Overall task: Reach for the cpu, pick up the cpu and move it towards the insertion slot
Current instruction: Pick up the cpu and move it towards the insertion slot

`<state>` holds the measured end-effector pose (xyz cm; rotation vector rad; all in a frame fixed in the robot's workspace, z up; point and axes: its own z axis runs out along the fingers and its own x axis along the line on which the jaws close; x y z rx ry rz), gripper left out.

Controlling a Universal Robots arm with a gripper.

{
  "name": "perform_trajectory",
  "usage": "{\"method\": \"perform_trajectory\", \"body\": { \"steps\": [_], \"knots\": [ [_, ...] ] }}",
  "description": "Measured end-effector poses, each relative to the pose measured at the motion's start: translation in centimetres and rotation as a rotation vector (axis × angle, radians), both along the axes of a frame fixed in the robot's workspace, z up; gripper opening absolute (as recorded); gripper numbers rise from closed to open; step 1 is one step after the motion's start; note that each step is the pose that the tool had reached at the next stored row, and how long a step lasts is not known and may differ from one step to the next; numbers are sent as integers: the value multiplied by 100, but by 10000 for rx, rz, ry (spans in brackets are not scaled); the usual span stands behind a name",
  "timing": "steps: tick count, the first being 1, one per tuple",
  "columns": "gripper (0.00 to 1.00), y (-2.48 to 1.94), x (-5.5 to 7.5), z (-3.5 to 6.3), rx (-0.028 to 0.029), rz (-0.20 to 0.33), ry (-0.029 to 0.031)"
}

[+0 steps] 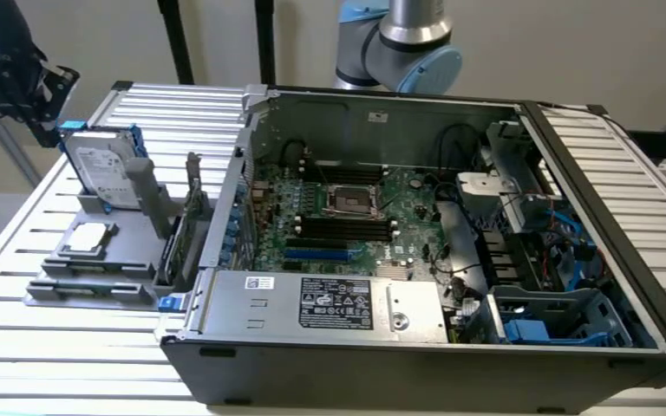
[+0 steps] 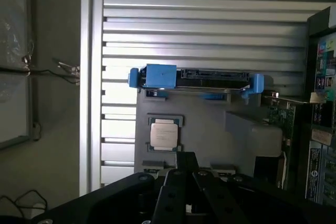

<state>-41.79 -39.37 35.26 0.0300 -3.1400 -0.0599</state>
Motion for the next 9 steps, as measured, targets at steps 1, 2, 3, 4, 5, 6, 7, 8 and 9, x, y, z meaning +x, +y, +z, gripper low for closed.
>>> {"method": "perform_trajectory", "body": {
  "steps": [1,2,3,4,5,6,7,8,9],
  "knots": [
    [11,-1,-29,-4,0,0,0],
    [11,-1,-58,-8,0,0,1],
    [11,-1,-86,-11,0,-1,1],
    [11,-1,-112,-13,0,0,2],
    [11,-1,-128,-14,1,0,8],
    [11,-1,-133,-15,1,0,22],
    [11,-2,-134,-15,0,1,37],
    [11,-2,-135,-14,0,1,44],
    [11,-1,-136,-14,0,1,48]
  ]
}}
